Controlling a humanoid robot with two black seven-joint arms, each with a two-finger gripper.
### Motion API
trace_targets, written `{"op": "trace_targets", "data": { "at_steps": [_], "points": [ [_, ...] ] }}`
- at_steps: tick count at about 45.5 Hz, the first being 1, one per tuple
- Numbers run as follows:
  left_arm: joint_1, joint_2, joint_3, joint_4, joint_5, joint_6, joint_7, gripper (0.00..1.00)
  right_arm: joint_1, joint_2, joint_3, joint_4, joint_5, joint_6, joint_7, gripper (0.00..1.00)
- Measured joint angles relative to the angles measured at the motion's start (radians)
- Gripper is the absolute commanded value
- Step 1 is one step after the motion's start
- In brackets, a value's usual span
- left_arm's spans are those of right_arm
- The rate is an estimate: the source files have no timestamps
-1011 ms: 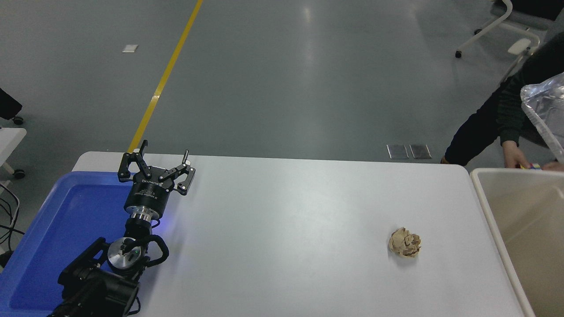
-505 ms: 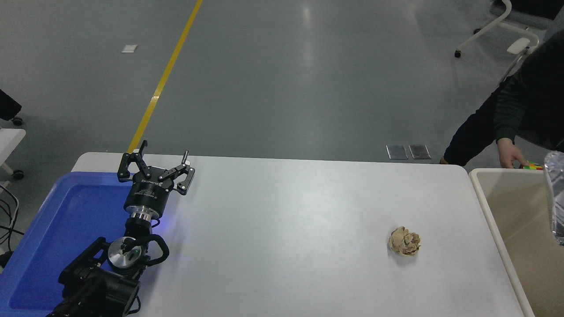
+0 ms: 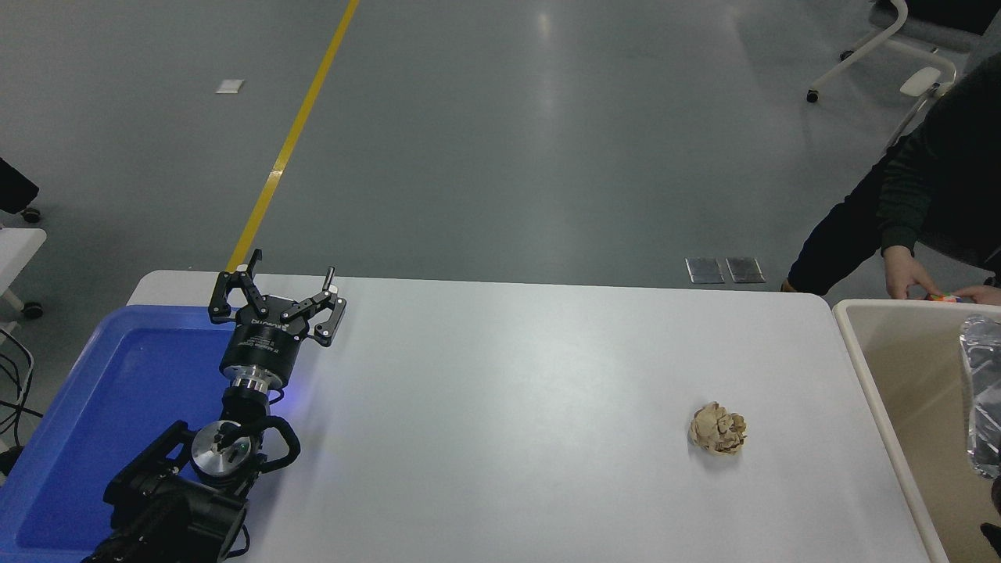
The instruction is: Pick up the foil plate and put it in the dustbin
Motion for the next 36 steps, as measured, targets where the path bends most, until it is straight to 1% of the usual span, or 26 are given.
{"op": "trace_targets", "data": {
  "at_steps": [15,24,29,30,33,36],
  "points": [
    [0.000,0.000,0.000,0.000,0.000,-0.001,0.000,0.99,0.018,-0.026,-0.012,-0.001,-0.009,0.015,0.002,1.00],
    [0.000,0.000,0.000,0.000,0.000,-0.001,0.000,0.99,0.082,-0.053,-0.141,0.009,-0.023,0.020,0.017,1.00],
    [0.000,0.000,0.000,0.000,0.000,-0.001,0.000,0.99,0.140,-0.103,-0.222,0.062,-0.028,0.022,0.025,1.00],
    [0.000,0.000,0.000,0.000,0.000,-0.001,0.000,0.99,0.172,-0.137,-0.252,0.106,-0.031,0.023,0.028,1.00],
    [0.000,0.000,0.000,0.000,0.000,-0.001,0.000,0.99,0.206,-0.177,-0.280,0.164,-0.040,0.024,0.029,1.00],
    [0.000,0.000,0.000,0.000,0.000,-0.001,0.000,0.99,0.272,-0.249,-0.317,0.274,-0.068,0.024,0.032,1.00]
  ]
}}
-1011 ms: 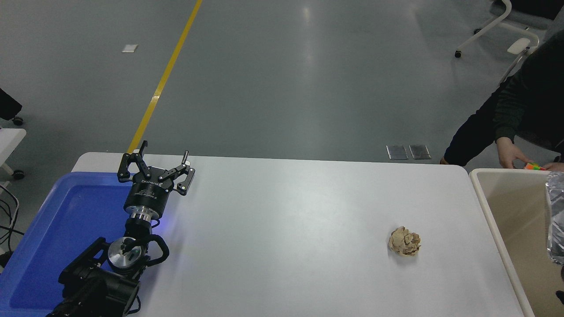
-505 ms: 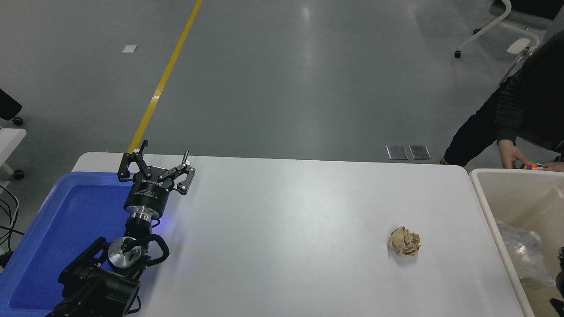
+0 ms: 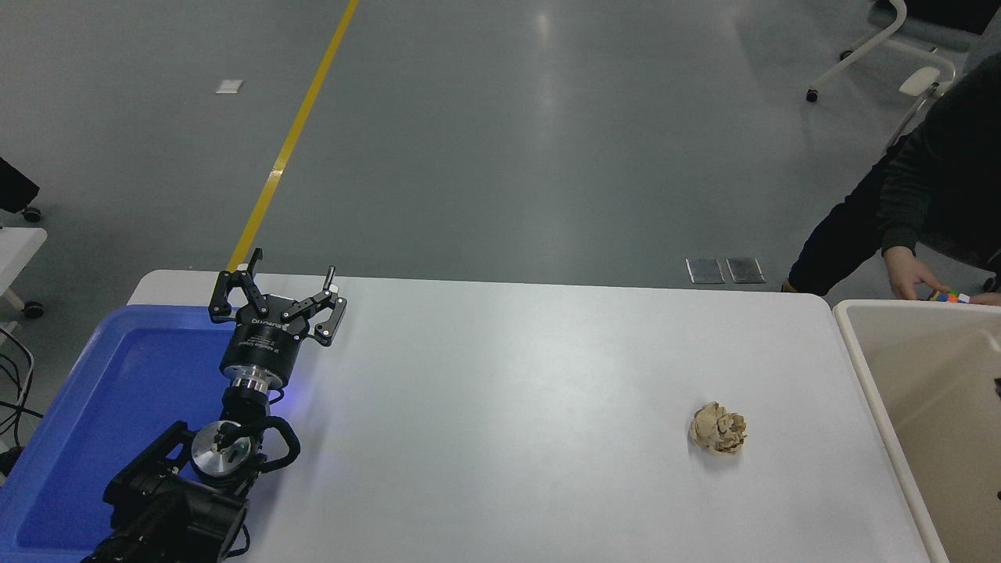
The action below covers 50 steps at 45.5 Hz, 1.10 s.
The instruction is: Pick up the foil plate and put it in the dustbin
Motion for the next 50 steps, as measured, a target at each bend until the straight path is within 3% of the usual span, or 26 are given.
{"op": "trace_targets", "data": {
  "at_steps": [12,23,34,50],
  "points": [
    [0.000,0.000,0.000,0.000,0.001,0.000,0.000,0.99,0.261,-0.270,-0.091,0.434,-0.187,0.001,0.002,1.00],
    [0.000,0.000,0.000,0.000,0.002,0.000,0.000,0.99,0.570,-0.363,-0.352,0.659,-0.288,0.002,0.004,1.00],
    [0.000,0.000,0.000,0.000,0.002,0.000,0.000,0.99,0.955,-0.320,-0.738,0.850,-0.314,0.006,0.005,1.00],
    [0.001,0.000,0.000,0.000,0.002,0.000,0.000,0.99,1.381,-0.098,-1.072,1.150,-0.322,0.069,0.005,1.00]
  ]
}}
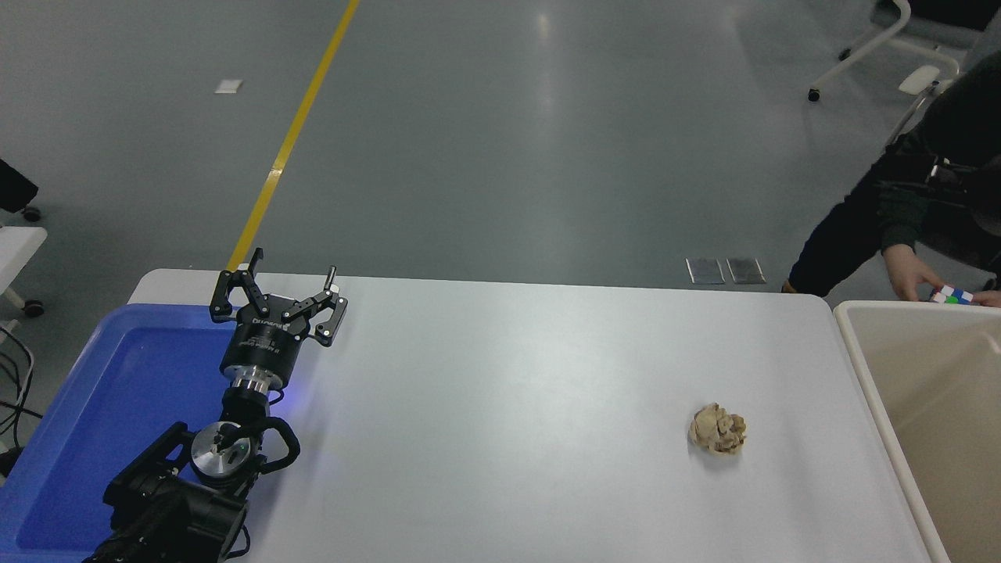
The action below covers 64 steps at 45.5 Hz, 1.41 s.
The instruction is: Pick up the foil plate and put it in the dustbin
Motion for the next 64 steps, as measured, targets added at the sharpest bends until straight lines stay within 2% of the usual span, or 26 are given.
{"op": "trace_targets", "data": {
  "at_steps": [17,25,35,52,64],
  "points": [
    [0.000,0.000,0.000,0.000,-0.001,0.000,0.000,0.99,0.153,0.290,-0.022,0.201,0.031,0.142,0.000,1.00],
    [0.000,0.000,0.000,0.000,-0.002,0.000,0.000,0.99,0.180,0.358,0.028,0.239,0.093,0.282,0.000,1.00],
    [0.000,0.000,0.000,0.000,-0.002,0.000,0.000,0.99,0.197,0.421,0.058,0.259,0.225,0.430,0.000,1.00],
    [0.000,0.000,0.000,0.000,-0.002,0.000,0.000,0.99,0.189,0.569,-0.001,0.236,0.464,0.468,0.000,1.00],
    [0.000,0.000,0.000,0.000,-0.001,0.000,0.000,0.99,0.170,0.617,-0.052,0.226,0.520,0.441,0.000,1.00]
  ]
}}
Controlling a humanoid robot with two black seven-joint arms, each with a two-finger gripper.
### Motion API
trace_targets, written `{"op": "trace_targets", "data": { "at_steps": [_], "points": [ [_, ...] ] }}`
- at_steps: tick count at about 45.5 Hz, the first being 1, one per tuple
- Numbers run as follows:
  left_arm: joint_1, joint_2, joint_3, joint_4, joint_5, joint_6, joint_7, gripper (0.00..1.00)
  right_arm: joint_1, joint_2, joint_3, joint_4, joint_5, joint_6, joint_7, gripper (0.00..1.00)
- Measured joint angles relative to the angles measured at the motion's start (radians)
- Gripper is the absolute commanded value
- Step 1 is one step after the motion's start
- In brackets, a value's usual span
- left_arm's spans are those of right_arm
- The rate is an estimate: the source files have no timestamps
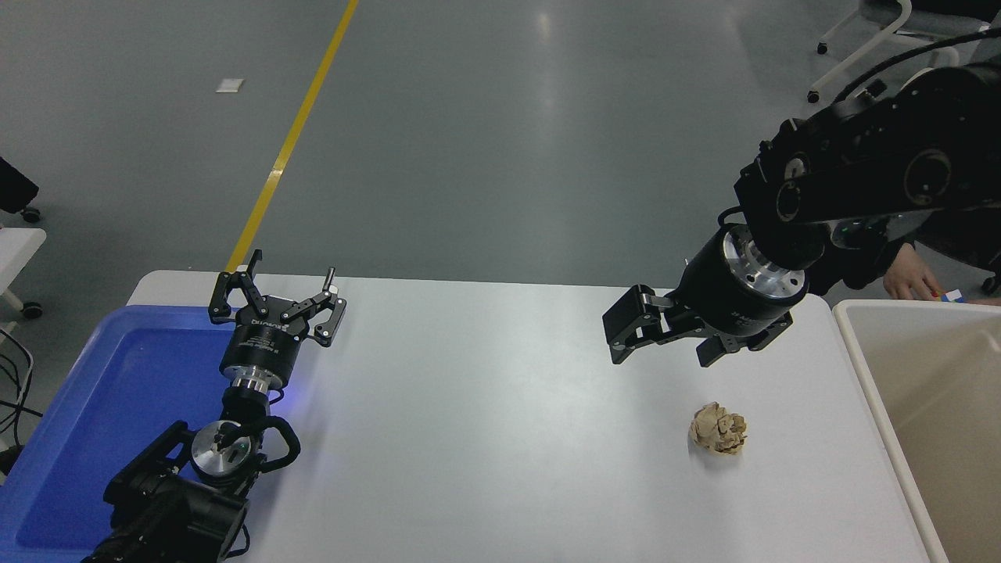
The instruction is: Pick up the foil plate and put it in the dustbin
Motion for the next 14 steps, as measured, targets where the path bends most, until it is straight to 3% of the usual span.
{"op": "trace_targets", "data": {
  "at_steps": [14],
  "points": [
    [0.000,0.000,0.000,0.000,0.001,0.000,0.000,0.99,-0.020,0.014,-0.025,-0.003,0.008,-0.008,0.000,1.00]
  ]
}}
